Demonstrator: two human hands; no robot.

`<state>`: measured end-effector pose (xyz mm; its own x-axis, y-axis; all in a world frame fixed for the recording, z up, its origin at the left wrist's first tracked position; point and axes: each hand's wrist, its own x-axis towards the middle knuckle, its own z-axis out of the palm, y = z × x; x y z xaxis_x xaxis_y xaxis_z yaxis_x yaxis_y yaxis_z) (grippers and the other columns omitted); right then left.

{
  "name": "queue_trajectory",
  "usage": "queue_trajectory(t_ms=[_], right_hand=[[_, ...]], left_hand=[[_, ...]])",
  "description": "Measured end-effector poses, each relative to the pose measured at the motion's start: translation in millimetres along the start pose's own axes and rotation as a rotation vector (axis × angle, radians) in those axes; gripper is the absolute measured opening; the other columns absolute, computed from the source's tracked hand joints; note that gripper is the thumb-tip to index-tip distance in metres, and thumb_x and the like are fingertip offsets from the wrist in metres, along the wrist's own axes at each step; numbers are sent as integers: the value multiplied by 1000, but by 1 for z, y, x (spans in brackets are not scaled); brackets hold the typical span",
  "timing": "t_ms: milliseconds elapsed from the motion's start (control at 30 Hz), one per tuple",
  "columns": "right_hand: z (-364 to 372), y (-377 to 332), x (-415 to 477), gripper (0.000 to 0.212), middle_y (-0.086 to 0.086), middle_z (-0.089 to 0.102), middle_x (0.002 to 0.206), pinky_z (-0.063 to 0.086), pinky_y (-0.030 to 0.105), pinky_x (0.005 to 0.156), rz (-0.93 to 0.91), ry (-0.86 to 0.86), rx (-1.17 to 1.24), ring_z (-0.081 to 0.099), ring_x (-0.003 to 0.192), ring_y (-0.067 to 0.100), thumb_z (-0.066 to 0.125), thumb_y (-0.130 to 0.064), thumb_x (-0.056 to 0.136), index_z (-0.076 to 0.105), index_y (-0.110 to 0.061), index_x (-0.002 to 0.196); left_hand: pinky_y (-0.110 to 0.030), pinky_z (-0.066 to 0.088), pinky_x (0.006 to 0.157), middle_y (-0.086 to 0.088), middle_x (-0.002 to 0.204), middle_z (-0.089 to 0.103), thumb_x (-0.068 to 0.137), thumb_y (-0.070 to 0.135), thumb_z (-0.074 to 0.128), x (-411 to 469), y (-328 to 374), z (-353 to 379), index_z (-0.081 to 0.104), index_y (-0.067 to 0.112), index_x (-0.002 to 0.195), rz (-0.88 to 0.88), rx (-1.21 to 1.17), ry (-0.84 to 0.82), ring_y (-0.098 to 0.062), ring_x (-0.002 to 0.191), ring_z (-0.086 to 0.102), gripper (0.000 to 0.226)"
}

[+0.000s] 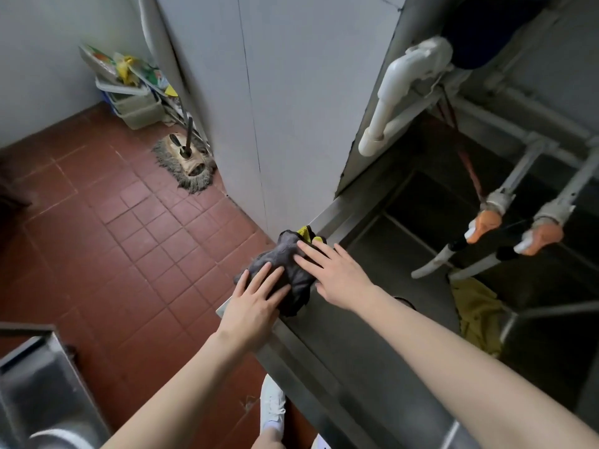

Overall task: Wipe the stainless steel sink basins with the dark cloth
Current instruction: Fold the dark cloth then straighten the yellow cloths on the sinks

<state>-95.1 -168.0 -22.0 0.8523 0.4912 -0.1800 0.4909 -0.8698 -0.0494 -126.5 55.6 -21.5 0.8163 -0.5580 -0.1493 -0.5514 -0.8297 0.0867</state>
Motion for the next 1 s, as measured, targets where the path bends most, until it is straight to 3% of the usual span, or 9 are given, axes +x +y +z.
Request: queue_trajectory(t_ms=[67, 233, 367, 433, 600, 667, 767, 900, 1000], right_hand=[[3, 0, 0, 73, -4, 6, 161, 19, 50, 113, 13, -32, -4, 14, 146, 25, 58, -24, 86, 24, -28, 150], [-2, 2, -25, 59, 4, 34, 153, 30, 46, 112, 124, 118, 145, 36, 138, 25, 63, -16, 81, 48, -20, 138], [6, 18, -106, 40, 1, 39, 149, 30, 39, 111, 464, 171, 345, 40, 132, 22, 52, -16, 90, 55, -17, 130], [18, 33, -156, 33, -4, 43, 144, 34, 35, 105, 636, 146, 381, 42, 128, 19, 48, -20, 94, 58, -19, 125], [55, 86, -258, 28, -4, 57, 123, 46, 32, 87, 981, 85, 449, 58, 109, 22, 52, -23, 91, 63, -19, 117], [75, 115, -282, 30, -4, 57, 122, 49, 32, 83, 1122, 56, 493, 60, 104, 24, 53, -24, 90, 62, -23, 118], [117, 156, -304, 38, -3, 51, 127, 50, 36, 87, 1247, -11, 582, 58, 108, 27, 54, -27, 87, 58, -28, 124], [166, 198, -315, 41, 4, 43, 133, 42, 36, 93, 1284, -136, 581, 49, 118, 33, 53, -26, 89, 48, -27, 129], [195, 223, -313, 50, 6, 35, 142, 38, 39, 95, 1338, -192, 587, 40, 125, 31, 46, -24, 94, 33, -32, 142]], left_hand=[[-53, 42, 103, -5, 136, 56, 74, 37, 75, 5, 2, -2, 66, 27, 117, 0, -22, 31, -31, 131, 47, 45], [-40, 48, 92, -3, 112, 65, 88, 31, 53, 28, 24, -10, 67, 21, 104, 80, -129, 199, -25, 110, 59, 23], [-35, 51, 66, -2, 89, 61, 87, 32, 40, 52, 71, -6, 63, 18, 94, 204, -165, 53, -26, 80, 61, 28], [-35, 51, 62, -1, 81, 59, 85, 34, 37, 66, 103, 1, 60, 20, 92, 258, -193, -48, -26, 75, 62, 28], [-30, 47, 80, 5, 115, 64, 89, 29, 44, 101, 202, 26, 58, 28, 117, 348, -304, -311, -21, 103, 62, 31], [-30, 46, 82, 4, 118, 63, 89, 29, 46, 120, 243, 41, 56, 28, 118, 375, -296, -373, -21, 105, 60, 31], [-32, 48, 81, 1, 115, 60, 89, 27, 49, 157, 301, 72, 58, 26, 115, 404, -335, -401, -23, 104, 59, 28], [-30, 48, 79, 2, 119, 56, 88, 21, 51, 210, 364, 119, 60, 23, 116, 422, -401, -396, -22, 103, 60, 29], [-30, 47, 90, 4, 129, 48, 89, 19, 51, 246, 396, 155, 55, 24, 123, 390, -426, -423, -19, 112, 54, 34]])
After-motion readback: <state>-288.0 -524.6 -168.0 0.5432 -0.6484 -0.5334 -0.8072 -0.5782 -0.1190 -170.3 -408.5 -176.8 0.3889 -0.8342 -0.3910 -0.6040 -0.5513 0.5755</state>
